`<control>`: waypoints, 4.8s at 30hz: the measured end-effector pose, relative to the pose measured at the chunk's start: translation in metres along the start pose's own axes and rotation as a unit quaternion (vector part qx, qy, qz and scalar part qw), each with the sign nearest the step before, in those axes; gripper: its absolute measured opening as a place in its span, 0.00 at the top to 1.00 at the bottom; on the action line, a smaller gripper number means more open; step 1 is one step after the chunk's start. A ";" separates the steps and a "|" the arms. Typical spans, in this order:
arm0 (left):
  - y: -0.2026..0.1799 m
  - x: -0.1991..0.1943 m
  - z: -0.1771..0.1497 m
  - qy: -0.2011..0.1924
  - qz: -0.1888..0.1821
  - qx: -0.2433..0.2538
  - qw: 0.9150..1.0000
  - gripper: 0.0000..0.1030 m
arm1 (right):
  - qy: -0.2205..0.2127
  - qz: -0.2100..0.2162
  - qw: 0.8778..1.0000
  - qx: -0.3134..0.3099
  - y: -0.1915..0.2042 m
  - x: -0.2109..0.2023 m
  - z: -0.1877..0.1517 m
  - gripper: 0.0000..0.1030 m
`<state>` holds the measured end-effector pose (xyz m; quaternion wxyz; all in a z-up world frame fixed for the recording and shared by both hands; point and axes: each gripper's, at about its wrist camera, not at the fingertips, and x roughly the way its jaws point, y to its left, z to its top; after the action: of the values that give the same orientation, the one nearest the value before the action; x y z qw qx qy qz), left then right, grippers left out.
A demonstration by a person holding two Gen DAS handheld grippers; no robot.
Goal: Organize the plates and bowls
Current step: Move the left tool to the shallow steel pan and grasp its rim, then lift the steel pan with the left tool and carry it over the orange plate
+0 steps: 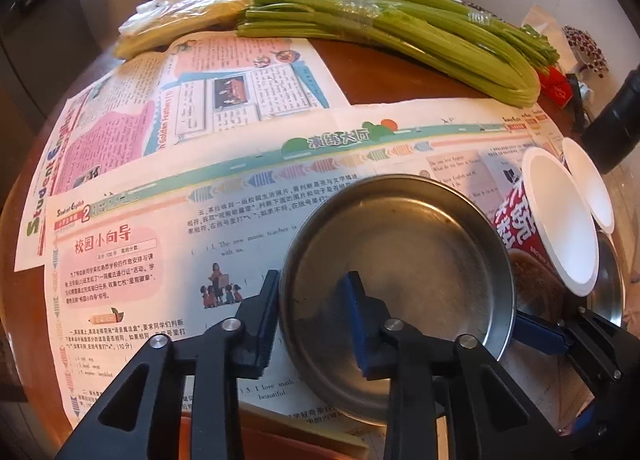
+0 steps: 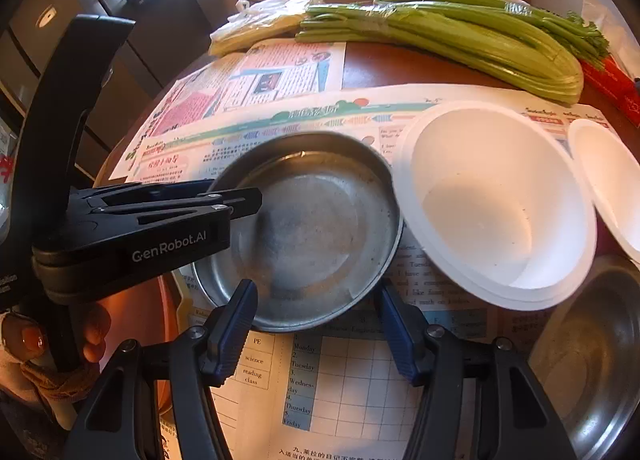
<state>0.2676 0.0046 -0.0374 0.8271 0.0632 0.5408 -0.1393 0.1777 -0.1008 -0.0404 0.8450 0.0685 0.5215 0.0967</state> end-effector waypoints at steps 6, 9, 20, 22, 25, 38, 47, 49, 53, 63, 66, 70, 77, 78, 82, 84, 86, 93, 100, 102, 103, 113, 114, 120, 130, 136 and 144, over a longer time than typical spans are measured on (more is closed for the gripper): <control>-0.002 -0.006 -0.001 -0.009 0.006 0.004 1.000 0.69 | -0.006 -0.007 1.000 -0.009 0.004 0.001 0.000 0.40; -0.002 -0.011 0.000 -0.014 0.004 0.003 1.000 0.69 | -0.006 0.007 1.000 0.002 0.001 -0.004 -0.001 0.40; 0.000 -0.036 -0.003 -0.034 0.007 -0.005 0.999 0.69 | -0.024 0.024 0.999 -0.011 0.007 -0.022 -0.001 0.40; 0.001 -0.040 -0.003 -0.039 0.009 -0.005 0.999 0.69 | -0.027 0.028 0.999 -0.013 0.008 -0.026 -0.002 0.40; 0.001 -0.048 -0.004 -0.047 0.009 -0.006 0.999 0.69 | -0.033 0.030 0.999 -0.016 0.011 -0.031 -0.002 0.40; 0.002 -0.081 -0.015 -0.075 0.007 -0.012 0.997 0.68 | -0.062 0.034 0.997 -0.030 0.022 -0.059 -0.007 0.40; 0.007 -0.108 -0.031 -0.100 0.009 -0.020 0.995 0.68 | -0.077 0.038 0.995 -0.046 0.036 -0.077 -0.016 0.40; 0.008 -0.113 -0.035 -0.105 0.010 -0.022 0.994 0.67 | -0.081 0.040 0.995 -0.050 0.040 -0.081 -0.019 0.40; 0.012 -0.123 -0.044 -0.113 0.012 -0.027 0.993 0.67 | -0.086 0.042 0.994 -0.058 0.047 -0.087 -0.024 0.40; 0.027 -0.145 -0.070 -0.131 0.013 -0.044 0.990 0.67 | -0.096 0.047 0.991 -0.084 0.071 -0.098 -0.037 0.40; 0.032 -0.149 -0.078 -0.134 0.015 -0.051 0.990 0.67 | -0.095 0.048 0.990 -0.092 0.078 -0.099 -0.040 0.40; 0.038 -0.157 -0.089 -0.142 0.020 -0.058 0.988 0.67 | -0.096 0.050 0.989 -0.101 0.087 -0.101 -0.044 0.40; 0.052 -0.166 -0.107 -0.145 0.028 -0.072 0.986 0.66 | -0.091 0.060 0.987 -0.118 0.104 -0.097 -0.049 0.40; 0.054 -0.166 -0.109 -0.145 0.030 -0.074 0.986 0.66 | -0.090 0.061 0.987 -0.120 0.106 -0.096 -0.050 0.40; 0.060 -0.167 -0.117 -0.143 0.032 -0.080 0.986 0.66 | -0.084 0.064 0.986 -0.129 0.115 -0.092 -0.053 0.40; 0.063 -0.166 -0.120 -0.142 0.033 -0.083 0.986 0.66 | -0.083 0.066 0.985 -0.133 0.118 -0.090 -0.055 0.40; 0.066 -0.165 -0.123 -0.141 0.034 -0.085 0.986 0.66 | -0.080 0.066 0.985 -0.136 0.120 -0.088 -0.056 0.40; 0.072 -0.159 -0.129 -0.134 0.034 -0.094 0.986 0.66 | -0.071 0.070 0.985 -0.143 0.127 -0.081 -0.060 0.40; 0.073 -0.153 -0.137 -0.125 0.036 -0.101 0.986 0.66 | -0.064 0.078 0.984 -0.147 0.127 -0.078 -0.063 0.40; 0.075 -0.149 -0.140 -0.120 0.037 -0.104 0.987 0.66 | -0.060 0.080 0.984 -0.147 0.127 -0.076 -0.064 0.40; 0.075 -0.147 -0.141 -0.118 0.037 -0.105 0.987 0.66 | -0.057 0.081 0.984 -0.147 0.127 -0.075 -0.064 0.40; 0.072 -0.127 -0.143 -0.093 0.042 -0.103 0.989 0.66 | -0.034 0.087 0.986 -0.139 0.122 -0.067 -0.069 0.40; 0.072 -0.127 -0.145 -0.094 0.042 -0.104 0.989 0.66 | -0.030 0.090 0.986 -0.137 0.121 -0.066 -0.069 0.40; 0.081 -0.122 -0.153 -0.087 0.040 -0.121 0.988 0.66 | -0.015 0.103 0.985 -0.141 0.124 -0.058 -0.071 0.40; 0.083 -0.112 -0.146 -0.082 0.041 -0.125 0.988 0.66 | -0.004 0.105 0.985 -0.135 0.122 -0.048 -0.070 0.40; 0.083 -0.104 -0.141 -0.075 0.039 -0.122 0.989 0.66 | 0.001 0.102 0.986 -0.129 0.118 -0.041 -0.066 0.40; 0.087 -0.096 -0.136 -0.072 0.039 -0.126 0.989 0.66 | -0.002 0.098 0.986 -0.132 0.119 -0.037 -0.062 0.40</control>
<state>0.1385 0.1381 -0.0090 0.8701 -0.0304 0.4901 -0.0420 0.0949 0.0073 -0.0102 0.8343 0.0071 0.4927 0.2471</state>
